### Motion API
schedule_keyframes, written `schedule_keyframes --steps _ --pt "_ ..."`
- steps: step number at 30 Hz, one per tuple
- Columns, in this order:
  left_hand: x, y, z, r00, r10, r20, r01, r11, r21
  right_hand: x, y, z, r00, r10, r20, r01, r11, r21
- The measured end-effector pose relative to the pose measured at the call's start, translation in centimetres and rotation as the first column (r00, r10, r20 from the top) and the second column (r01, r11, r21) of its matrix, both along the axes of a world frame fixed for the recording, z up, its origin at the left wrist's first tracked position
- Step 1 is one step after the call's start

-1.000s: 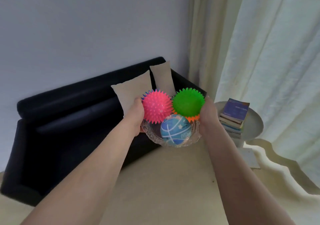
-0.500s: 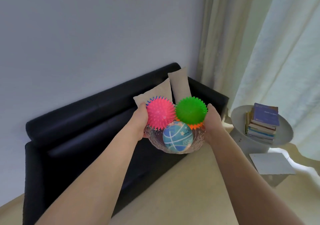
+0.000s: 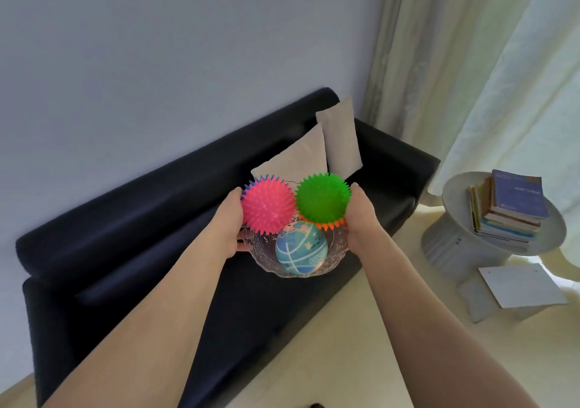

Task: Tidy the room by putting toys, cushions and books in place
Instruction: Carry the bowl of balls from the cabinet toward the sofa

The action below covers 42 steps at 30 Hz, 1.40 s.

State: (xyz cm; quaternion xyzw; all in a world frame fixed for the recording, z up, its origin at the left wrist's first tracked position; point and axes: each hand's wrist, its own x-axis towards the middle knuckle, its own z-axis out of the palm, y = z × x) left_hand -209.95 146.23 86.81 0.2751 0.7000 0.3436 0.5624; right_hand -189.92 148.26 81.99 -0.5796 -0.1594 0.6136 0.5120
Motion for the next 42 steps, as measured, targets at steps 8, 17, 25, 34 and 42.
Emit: schedule_keyframes --steps 8,17,25,34,42 --pt "-11.3 4.4 -5.9 0.994 0.076 0.073 -0.063 0.984 -0.165 -11.6 4.5 -6.7 0.996 0.086 0.008 -0.083 0.982 -0.171" --pt "-26.4 8.2 -17.7 0.963 0.215 0.164 -0.149 0.928 -0.341 -27.2 5.8 -18.0 0.994 0.084 0.072 -0.041 0.884 -0.466" --pt "-38.1 8.7 -34.3 0.903 0.405 0.142 -0.318 0.855 -0.41 -39.1 7.0 -34.7 0.98 0.183 0.074 -0.107 0.809 -0.578" --pt "-48.2 5.9 -49.8 0.81 0.585 0.051 -0.51 0.744 -0.431 -49.7 6.4 -46.4 0.914 0.405 0.033 -0.276 0.679 -0.68" --pt "-52.5 4.8 -57.2 0.802 0.593 0.063 -0.52 0.748 -0.413 -53.7 5.4 -52.1 0.905 0.421 0.064 -0.286 0.712 -0.641"
